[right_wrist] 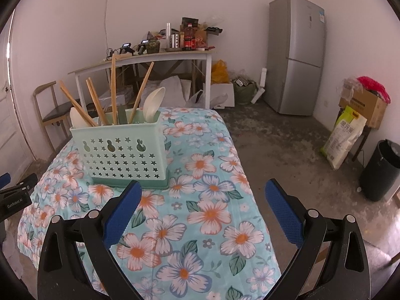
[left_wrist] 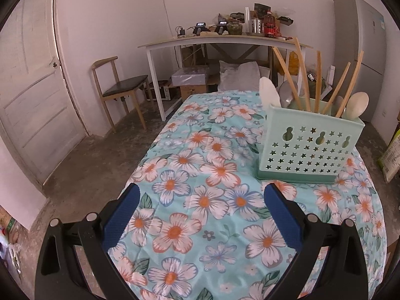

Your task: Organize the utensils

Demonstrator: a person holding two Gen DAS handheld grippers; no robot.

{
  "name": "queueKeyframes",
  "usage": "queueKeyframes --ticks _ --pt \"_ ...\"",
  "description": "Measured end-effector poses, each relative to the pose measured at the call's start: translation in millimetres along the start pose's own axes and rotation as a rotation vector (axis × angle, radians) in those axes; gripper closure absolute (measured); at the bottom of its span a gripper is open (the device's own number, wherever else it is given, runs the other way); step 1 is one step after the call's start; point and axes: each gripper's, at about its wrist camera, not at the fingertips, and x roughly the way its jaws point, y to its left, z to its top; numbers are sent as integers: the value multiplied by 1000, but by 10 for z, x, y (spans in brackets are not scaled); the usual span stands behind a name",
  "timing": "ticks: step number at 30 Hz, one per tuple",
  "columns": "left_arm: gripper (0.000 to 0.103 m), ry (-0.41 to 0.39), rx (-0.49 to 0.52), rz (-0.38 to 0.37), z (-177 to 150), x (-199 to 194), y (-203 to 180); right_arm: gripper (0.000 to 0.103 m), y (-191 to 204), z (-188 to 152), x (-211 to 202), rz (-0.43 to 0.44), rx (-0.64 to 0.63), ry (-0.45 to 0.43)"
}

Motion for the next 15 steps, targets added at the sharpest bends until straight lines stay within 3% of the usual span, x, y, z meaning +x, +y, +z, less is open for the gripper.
queueKeyframes --ticks 15 --pt "6 3 1 -2 5 -4 -5 8 47 15 -4 3 -12 2"
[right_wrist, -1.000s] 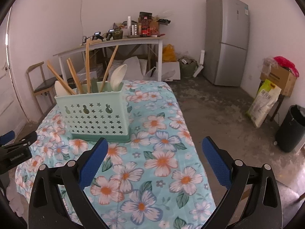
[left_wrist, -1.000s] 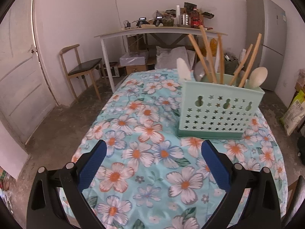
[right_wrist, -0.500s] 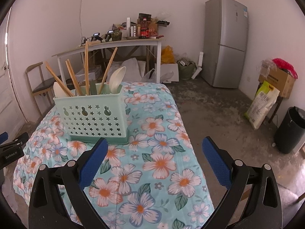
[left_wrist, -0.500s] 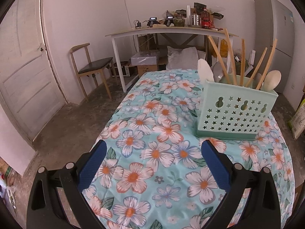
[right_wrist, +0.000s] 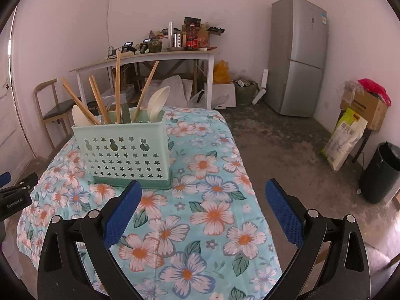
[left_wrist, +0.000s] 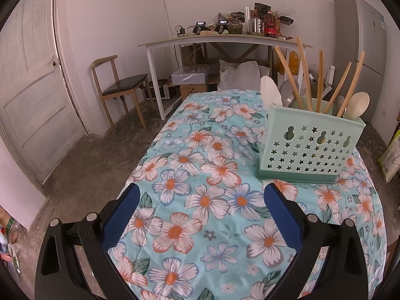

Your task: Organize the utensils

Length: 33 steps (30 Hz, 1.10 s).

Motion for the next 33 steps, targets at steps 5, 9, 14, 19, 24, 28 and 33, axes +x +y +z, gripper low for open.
queueKeyframes --ticks 5,9,14,19,24,28,33 --pt "6 1 0 -1 -1 4 -2 8 2 1 2 2 -1 -1" --pt "6 0 -1 -2 -2 1 -5 8 11 0 0 5 -1 2" --pt "6 1 -1 -1 -2 8 -6 8 14 -1 0 5 -1 1" --pt "6 2 1 -3 -1 6 -5 8 16 3 2 3 1 1" --pt "6 2 0 -2 -2 4 -2 8 13 2 -2 5 -1 0" --pt "6 -1 0 -2 -7 5 -19 8 30 9 14 7 -3 -2" --pt "6 1 0 -2 -4 7 -22 8 40 4 2 7 -3 -3"
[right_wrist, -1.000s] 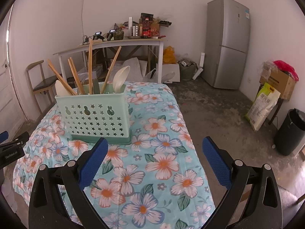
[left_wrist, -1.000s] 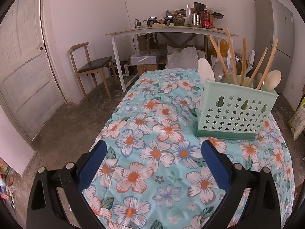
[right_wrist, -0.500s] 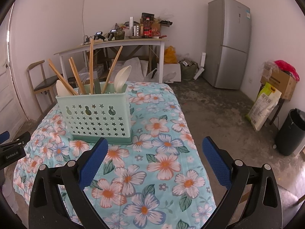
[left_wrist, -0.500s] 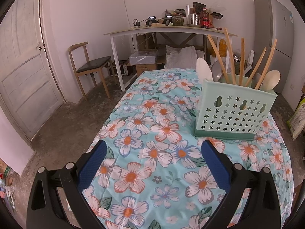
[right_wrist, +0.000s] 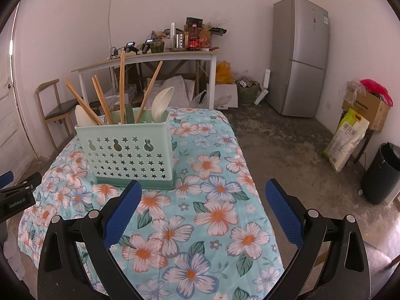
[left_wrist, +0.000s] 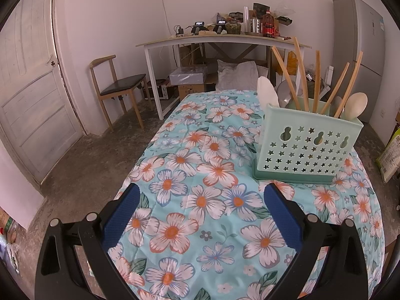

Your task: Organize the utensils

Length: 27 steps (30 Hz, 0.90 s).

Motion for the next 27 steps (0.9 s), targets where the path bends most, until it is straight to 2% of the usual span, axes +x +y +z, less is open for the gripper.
queueKeyframes --ticks 27 --pt "6 2 -3 -6 3 -8 -13 8 21 4 5 4 0 -1"
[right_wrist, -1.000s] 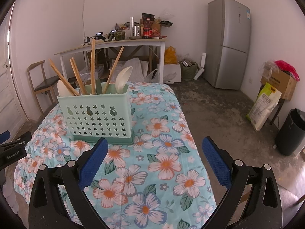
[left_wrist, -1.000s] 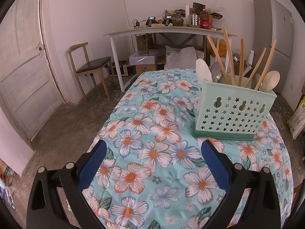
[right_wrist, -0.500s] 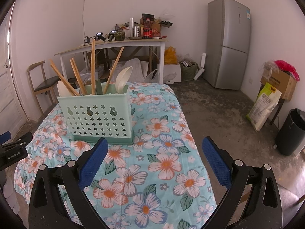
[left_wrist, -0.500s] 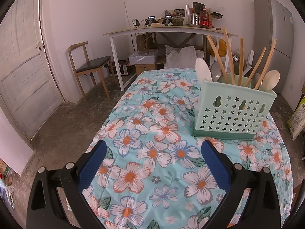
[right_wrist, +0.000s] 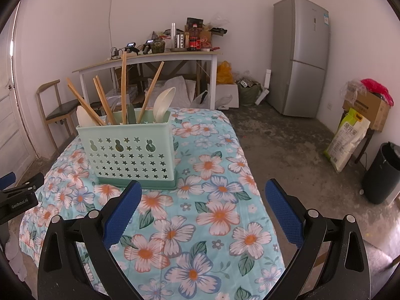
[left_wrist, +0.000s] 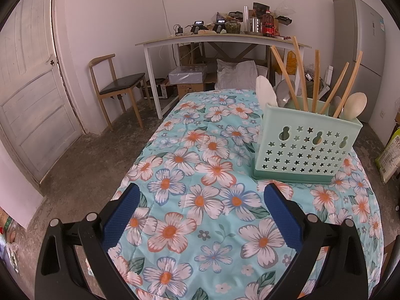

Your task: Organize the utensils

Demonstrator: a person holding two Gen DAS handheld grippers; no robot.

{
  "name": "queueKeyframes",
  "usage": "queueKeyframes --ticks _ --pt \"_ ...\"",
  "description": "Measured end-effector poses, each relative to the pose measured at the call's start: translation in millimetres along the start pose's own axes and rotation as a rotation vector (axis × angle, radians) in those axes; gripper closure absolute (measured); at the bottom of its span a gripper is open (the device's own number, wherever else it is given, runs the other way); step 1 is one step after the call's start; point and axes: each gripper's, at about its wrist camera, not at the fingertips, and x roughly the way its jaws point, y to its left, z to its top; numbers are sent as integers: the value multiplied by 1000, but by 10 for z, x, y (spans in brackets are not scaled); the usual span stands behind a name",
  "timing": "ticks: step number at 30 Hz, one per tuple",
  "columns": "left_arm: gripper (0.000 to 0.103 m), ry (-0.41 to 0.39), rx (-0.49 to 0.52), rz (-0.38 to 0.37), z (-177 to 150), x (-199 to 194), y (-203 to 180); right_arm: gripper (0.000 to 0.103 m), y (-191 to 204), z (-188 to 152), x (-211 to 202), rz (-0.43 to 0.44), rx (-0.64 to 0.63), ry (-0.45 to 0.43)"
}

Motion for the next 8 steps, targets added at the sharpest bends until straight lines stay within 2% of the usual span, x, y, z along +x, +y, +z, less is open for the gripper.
queueKeyframes --ticks 8 --pt "6 5 1 -9 -17 35 -4 8 -6 -2 -1 0 1 1"
